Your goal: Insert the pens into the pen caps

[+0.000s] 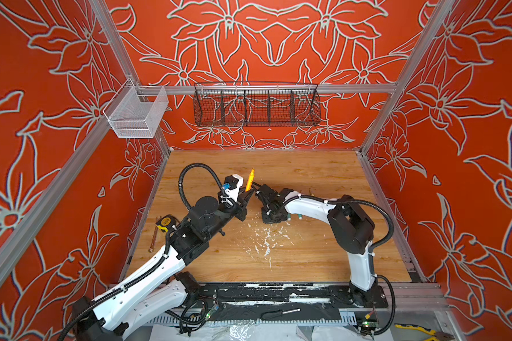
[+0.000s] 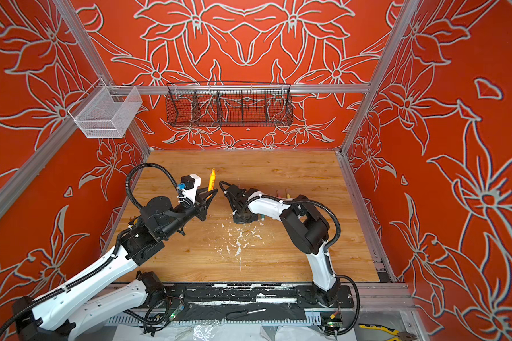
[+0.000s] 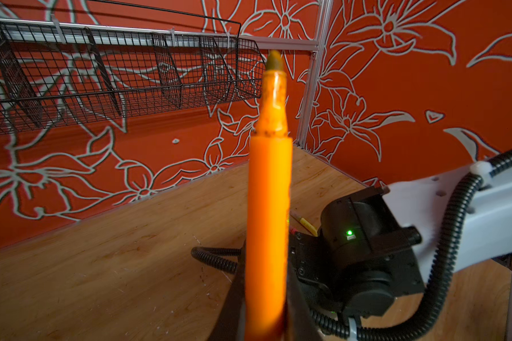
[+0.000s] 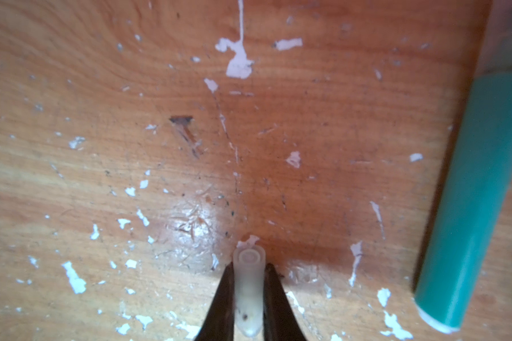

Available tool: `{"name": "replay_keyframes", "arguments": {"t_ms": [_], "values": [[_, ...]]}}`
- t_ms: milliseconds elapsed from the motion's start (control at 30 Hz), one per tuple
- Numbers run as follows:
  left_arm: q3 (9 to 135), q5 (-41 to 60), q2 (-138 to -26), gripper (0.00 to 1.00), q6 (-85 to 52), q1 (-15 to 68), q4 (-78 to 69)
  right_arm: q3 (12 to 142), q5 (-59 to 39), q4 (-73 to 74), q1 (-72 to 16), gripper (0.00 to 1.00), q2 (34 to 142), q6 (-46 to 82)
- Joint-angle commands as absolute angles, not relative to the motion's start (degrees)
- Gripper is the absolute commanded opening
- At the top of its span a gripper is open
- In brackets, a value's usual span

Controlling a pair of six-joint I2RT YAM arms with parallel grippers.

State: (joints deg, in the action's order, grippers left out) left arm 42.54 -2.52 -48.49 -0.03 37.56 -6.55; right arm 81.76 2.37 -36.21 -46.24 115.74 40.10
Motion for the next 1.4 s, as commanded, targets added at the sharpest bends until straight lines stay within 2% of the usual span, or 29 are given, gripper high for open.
{"name": "replay_keyframes", "arguments": {"t_ms": [0, 333, 700, 1133, 1367], "values": [[42.2, -2.6, -48.6, 0.0, -0.2, 37.6, -8.2, 79.9, 3.1, -33.9, -46.6, 0.07, 113.3, 40.5], [42.0, -2.5, -50.1, 0.0, -1.2, 37.6, -8.7, 68.7, 5.1, -22.1, -46.7, 0.05, 95.0, 37.5], [41.8, 1.1, -55.1, 0.0, -6.2, 37.6, -10.3, 65.3, 9.5, -15.2, -46.2, 0.04, 75.0, 34.2], [42.2, 5.4, -56.1, 0.0, -8.2, 37.6, -10.4, 70.3, 2.5, -3.6, -45.8, 0.06, 71.8, 33.6], [42.5, 6.9, -58.2, 0.0, -8.7, 37.9, -10.1, 70.7, 2.3, -0.2, -45.9, 0.06, 71.5, 33.8]]}}
